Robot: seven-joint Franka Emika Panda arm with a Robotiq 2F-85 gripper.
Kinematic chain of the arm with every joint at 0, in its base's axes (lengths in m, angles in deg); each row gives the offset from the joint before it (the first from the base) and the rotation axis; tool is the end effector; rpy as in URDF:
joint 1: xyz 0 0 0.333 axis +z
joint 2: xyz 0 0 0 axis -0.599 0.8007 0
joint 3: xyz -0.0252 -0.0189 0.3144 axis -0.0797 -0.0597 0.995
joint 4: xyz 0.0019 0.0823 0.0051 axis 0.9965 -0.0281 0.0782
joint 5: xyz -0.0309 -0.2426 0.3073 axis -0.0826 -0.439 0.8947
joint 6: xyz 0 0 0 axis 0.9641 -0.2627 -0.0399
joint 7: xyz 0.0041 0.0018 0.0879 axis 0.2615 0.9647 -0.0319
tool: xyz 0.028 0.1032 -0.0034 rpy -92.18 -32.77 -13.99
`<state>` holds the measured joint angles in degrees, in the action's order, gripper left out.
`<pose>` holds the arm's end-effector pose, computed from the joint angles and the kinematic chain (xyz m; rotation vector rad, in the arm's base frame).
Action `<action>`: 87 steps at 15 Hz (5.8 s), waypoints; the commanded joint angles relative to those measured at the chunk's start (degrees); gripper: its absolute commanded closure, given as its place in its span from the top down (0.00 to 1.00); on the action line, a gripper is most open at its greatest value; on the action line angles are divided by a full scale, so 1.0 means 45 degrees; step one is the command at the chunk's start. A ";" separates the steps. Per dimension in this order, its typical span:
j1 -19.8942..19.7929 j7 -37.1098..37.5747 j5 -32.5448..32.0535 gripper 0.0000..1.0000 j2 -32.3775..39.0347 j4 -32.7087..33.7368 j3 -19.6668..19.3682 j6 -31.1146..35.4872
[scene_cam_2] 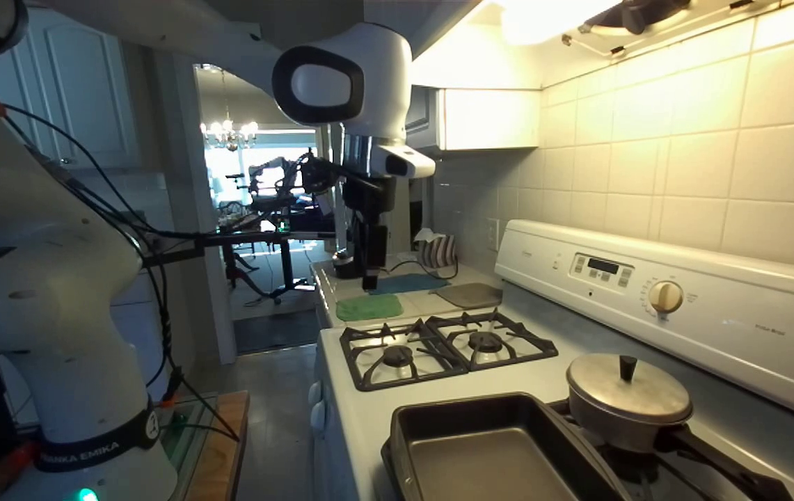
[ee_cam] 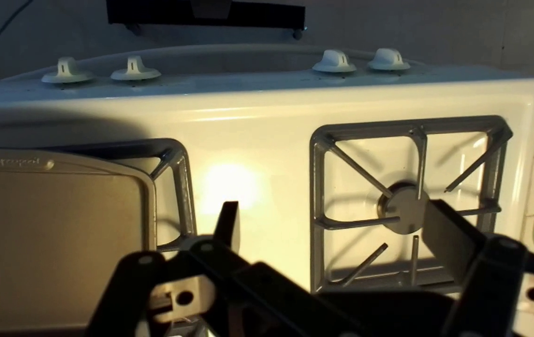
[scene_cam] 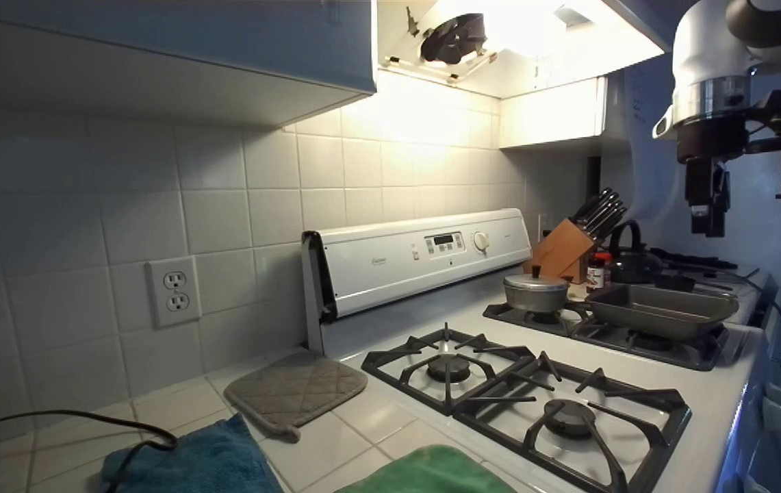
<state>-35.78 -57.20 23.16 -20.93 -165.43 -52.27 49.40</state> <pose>0.3915 0.0125 0.4434 -3.0062 0.0099 0.1291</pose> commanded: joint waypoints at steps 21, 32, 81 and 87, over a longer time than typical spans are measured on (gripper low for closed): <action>-0.1166 0.0264 -0.1844 1.00 0.3315 0.0682 -0.0536 0.2446; -0.1293 -0.1803 -0.1660 1.00 0.4673 0.0862 -0.1188 0.4248; -0.1611 -0.4429 -0.0720 0.02 0.7889 0.1095 -0.0812 0.7932; -0.1515 -0.4468 -0.0832 0.02 0.7529 0.0965 -0.0711 0.7636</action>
<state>-42.04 -76.05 18.34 13.30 -161.35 -56.85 84.49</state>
